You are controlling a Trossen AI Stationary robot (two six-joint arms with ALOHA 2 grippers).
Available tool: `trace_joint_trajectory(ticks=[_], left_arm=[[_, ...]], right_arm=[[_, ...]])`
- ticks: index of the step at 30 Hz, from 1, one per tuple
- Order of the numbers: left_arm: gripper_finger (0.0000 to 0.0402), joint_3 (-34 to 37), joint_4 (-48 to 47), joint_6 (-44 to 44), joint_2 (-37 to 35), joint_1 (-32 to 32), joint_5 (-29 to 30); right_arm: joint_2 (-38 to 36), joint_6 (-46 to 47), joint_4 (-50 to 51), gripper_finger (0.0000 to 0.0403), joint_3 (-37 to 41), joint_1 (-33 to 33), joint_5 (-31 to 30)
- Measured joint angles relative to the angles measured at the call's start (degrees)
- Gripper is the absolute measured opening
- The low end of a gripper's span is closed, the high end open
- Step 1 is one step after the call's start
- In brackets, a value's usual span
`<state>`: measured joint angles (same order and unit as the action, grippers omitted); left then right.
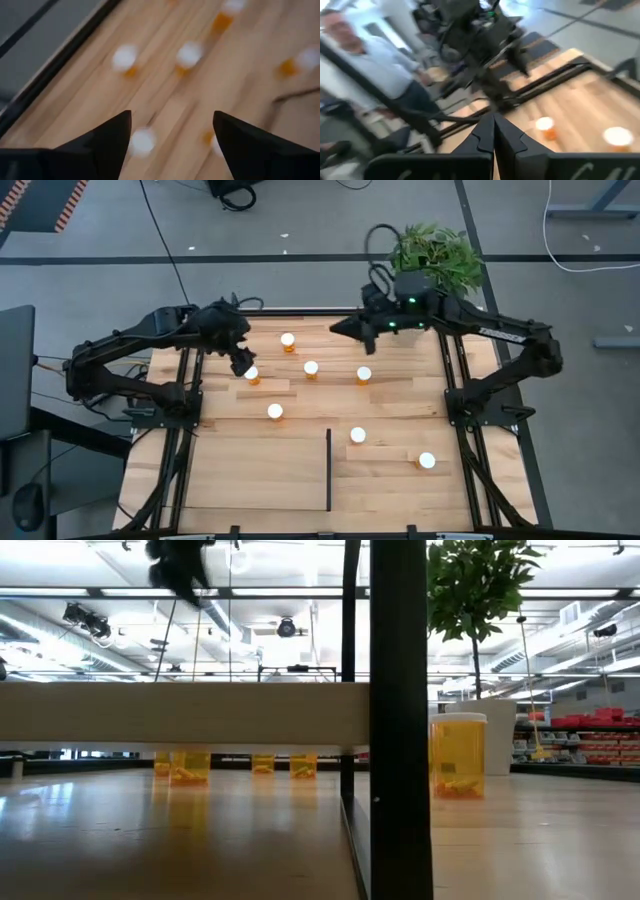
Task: Pick and place medicine bottles onto shelf by color
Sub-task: Put the orange pill bottle on the shelf
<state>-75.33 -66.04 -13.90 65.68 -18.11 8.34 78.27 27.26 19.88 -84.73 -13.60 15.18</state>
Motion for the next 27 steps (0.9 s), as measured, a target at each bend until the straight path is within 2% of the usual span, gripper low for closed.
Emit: trace_joint_trajectory(ticks=[2,5,9,15,18,22,27], left_arm=[[0.0291,0.02,-4.46,-0.35,1.36,-0.36,1.49],[0.0291,0.07,-7.45,-0.34,2.28,-0.79,1.62],[0.0291,0.07,-7.28,0.69,2.49,-0.12,0.96],[0.0291,0.36,-6.05,1.58,0.03,1.3,-0.63],[0.0291,5.08,-0.01,0.67,-4.27,2.91,-0.68],[0.0291,15.25,9.1,-6.53,-13.12,5.68,-0.81],[0.0291,21.78,11.5,-14.02,-19.07,5.83,-0.69]], right_arm=[[2.53,-0.38,4.88,0.0016,-1.8,-0.01,-0.2],[6.11,-0.32,10.66,0.0051,-2.9,0.85,-0.11],[9.09,1.36,11.77,0.0128,-3.03,2.33,-0.95],[10.91,1.27,12.77,0.0252,-3.08,3.29,-7.31],[11.78,0.84,8.06,0.0296,-3.08,3.29,-10.59],[13.3,-0.96,6.17,0.0323,-5.98,3.29,-13.69],[15.53,-6.77,11.97,0.0326,-10.11,3.29,-16.06]])
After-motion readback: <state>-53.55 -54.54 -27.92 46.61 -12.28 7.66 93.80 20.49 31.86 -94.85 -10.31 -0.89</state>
